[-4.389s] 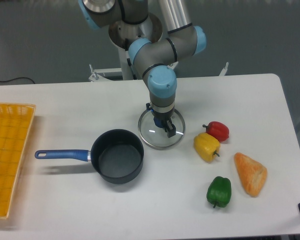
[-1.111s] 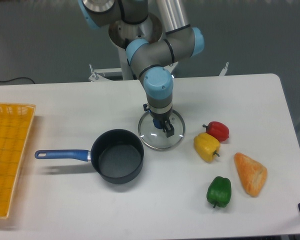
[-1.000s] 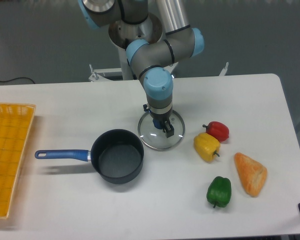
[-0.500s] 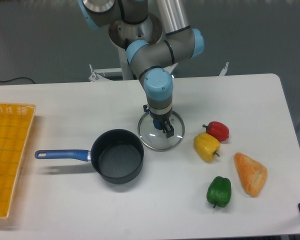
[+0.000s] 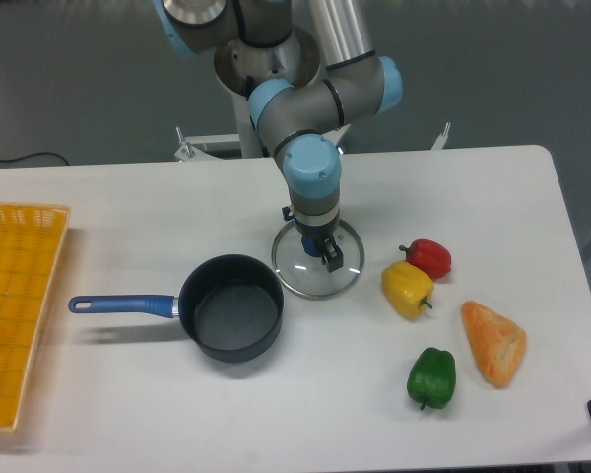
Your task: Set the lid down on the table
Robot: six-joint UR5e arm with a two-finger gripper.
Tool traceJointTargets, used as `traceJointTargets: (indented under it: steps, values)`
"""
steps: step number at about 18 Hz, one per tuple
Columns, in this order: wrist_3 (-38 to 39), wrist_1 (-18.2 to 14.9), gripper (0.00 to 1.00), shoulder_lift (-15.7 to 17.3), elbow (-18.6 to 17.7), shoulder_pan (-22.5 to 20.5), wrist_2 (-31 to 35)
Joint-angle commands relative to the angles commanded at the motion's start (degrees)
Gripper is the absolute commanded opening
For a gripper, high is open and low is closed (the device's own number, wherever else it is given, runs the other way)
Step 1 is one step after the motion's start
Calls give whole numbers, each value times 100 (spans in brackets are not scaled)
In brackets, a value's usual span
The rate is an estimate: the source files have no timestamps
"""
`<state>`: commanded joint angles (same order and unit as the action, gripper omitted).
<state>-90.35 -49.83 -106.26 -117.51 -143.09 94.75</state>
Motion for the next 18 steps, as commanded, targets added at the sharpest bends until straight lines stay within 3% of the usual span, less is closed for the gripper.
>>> traceJointTargets:
  steps: [14, 18]
  values:
    - [-9, -9, 88, 44, 79, 0, 9]
    - [-9, -18, 95, 79, 149, 9, 9]
